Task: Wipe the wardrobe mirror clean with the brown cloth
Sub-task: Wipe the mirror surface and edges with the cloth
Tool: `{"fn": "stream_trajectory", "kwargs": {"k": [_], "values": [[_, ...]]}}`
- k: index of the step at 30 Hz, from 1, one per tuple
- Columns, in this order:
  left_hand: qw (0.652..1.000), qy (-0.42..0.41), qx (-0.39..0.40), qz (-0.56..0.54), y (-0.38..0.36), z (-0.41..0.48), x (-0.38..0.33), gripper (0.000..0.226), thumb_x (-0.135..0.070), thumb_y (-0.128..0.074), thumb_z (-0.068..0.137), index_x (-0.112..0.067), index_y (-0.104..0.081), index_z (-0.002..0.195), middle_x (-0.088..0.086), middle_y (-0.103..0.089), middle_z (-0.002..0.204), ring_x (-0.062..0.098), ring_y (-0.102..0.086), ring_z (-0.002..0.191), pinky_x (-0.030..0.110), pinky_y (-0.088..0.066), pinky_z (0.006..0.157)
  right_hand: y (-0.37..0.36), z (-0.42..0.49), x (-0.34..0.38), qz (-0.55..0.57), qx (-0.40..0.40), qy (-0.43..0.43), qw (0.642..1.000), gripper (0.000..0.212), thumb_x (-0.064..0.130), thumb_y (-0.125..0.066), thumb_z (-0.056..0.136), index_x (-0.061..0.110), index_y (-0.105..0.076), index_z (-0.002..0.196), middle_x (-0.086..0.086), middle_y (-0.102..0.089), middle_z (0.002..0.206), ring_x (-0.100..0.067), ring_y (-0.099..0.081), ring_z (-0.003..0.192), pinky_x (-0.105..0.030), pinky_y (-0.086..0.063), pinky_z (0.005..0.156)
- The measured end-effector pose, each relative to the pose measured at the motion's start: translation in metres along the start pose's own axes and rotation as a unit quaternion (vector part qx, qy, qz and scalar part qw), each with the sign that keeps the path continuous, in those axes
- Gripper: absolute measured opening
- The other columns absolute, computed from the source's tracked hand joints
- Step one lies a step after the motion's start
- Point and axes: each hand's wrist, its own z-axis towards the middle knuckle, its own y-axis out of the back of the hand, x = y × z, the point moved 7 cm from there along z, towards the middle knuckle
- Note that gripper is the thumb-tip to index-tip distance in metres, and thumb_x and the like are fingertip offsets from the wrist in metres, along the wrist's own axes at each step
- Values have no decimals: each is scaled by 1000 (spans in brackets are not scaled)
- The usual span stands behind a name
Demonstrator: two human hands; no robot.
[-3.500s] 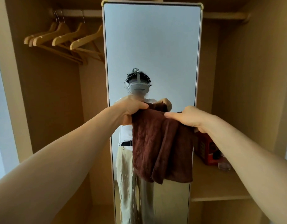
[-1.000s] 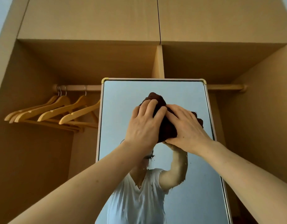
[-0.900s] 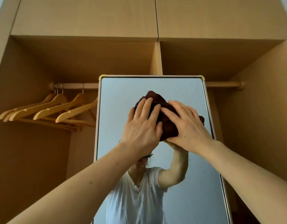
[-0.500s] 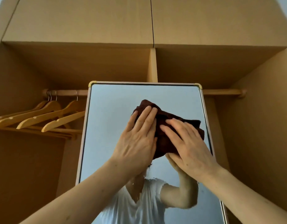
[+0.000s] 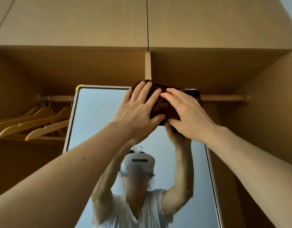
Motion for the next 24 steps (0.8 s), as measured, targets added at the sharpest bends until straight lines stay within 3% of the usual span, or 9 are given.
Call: {"fn": "stream_trajectory", "kwargs": {"k": [7,13,19,24], "values": [[1000,-13,-18,-16,0,-38,-12,77,-63,-28,88,-20,-18,151,9,-15,158,26,-6,147,46,-13,117,-5,-29,19,29,0,-15,999,71,27,-65,75,27,-37,140,0,-33,150,-16,-24,136,-26,-7,110],[998,-49,-31,-33,-13,-84,-18,74,-62,-38,88,-17,-35,147,15,-32,152,33,-24,142,53,-28,111,-21,-68,35,20,37,48,998,71,34,-67,76,24,-37,140,-2,-35,148,-20,-31,136,-36,-19,114],[1000,14,-22,-2,2,-14,4,75,-62,-29,89,-22,-17,151,10,-14,158,26,-5,146,43,-9,118,-3,6,5,9,32,9,999,72,27,-65,76,26,-35,141,0,-35,148,-18,-28,137,-35,-18,113],[999,14,-22,-19,0,-24,-3,73,-58,-33,91,-21,-18,151,9,-14,158,25,-4,146,44,-8,118,-5,-6,12,31,4,-21,999,70,29,-63,73,25,-38,138,1,-37,146,-18,-29,137,-39,-20,113]]}}
